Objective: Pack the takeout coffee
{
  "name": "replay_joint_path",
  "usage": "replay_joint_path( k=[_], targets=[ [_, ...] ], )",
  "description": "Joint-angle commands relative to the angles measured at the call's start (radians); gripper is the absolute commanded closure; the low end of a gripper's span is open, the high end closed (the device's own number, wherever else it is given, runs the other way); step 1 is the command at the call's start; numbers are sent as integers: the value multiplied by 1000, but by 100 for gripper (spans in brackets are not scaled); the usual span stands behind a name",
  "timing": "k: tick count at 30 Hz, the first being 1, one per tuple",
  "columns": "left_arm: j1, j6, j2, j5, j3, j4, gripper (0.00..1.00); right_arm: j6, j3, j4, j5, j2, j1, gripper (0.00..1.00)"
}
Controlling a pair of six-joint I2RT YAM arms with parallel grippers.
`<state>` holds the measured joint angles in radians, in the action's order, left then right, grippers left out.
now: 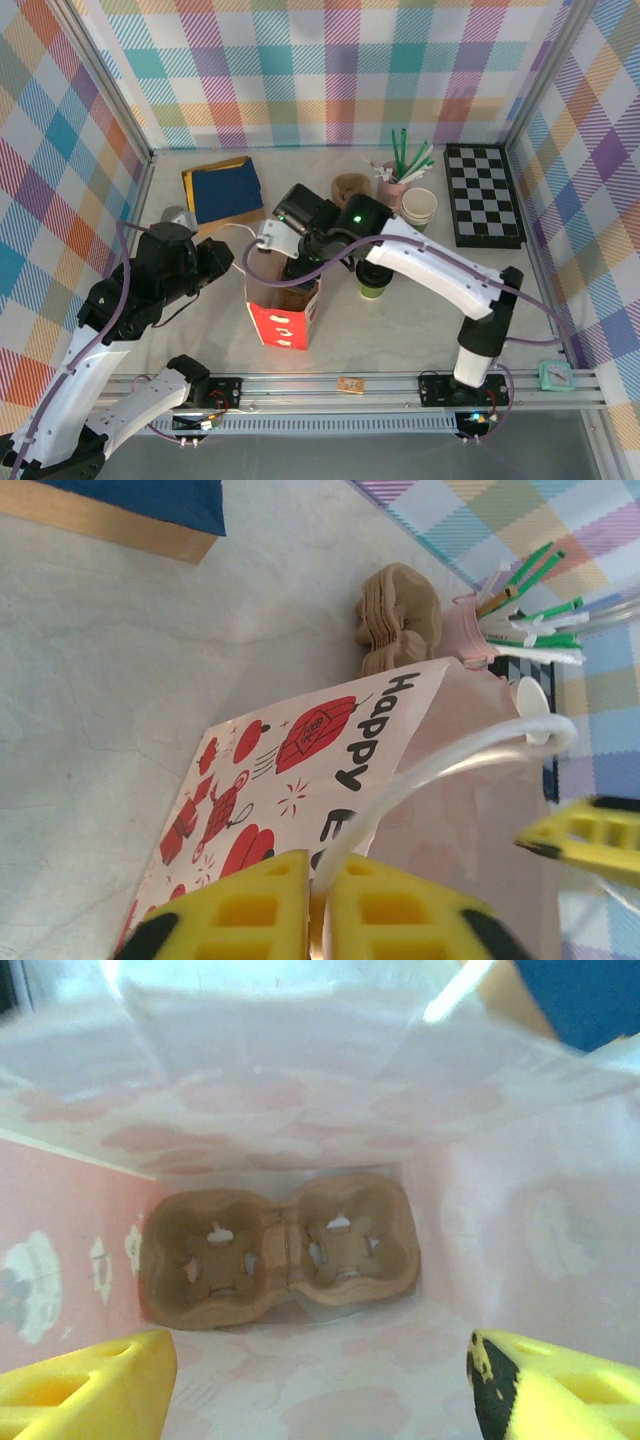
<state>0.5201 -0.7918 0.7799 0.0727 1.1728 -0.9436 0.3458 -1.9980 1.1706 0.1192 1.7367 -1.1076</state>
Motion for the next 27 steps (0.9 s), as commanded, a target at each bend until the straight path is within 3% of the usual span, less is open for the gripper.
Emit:
replay_joint_path(
  k=[1,3,10,14,19,27],
  targets=[
    [-11,12,2,9,11,-27,69,-40,-34,-10,-23,-74,-9,22],
    [-11,25,6,6,17,-33,59,-55,-22,-50,-23,-119,-9,21],
    [-8,110,27,-39,75,-59,47,-212,59,-203,67,-241,-9,20],
    [5,173,84,-53,122,-125,40,-375,50,-150,145,-245,-9,25],
    [77,197,109,-8,107,-160,38,-511,111,-82,305,-245,-1,23],
    [256,150,123,110,78,-200,33,-635,217,-137,149,-326,191,27]
  ],
)
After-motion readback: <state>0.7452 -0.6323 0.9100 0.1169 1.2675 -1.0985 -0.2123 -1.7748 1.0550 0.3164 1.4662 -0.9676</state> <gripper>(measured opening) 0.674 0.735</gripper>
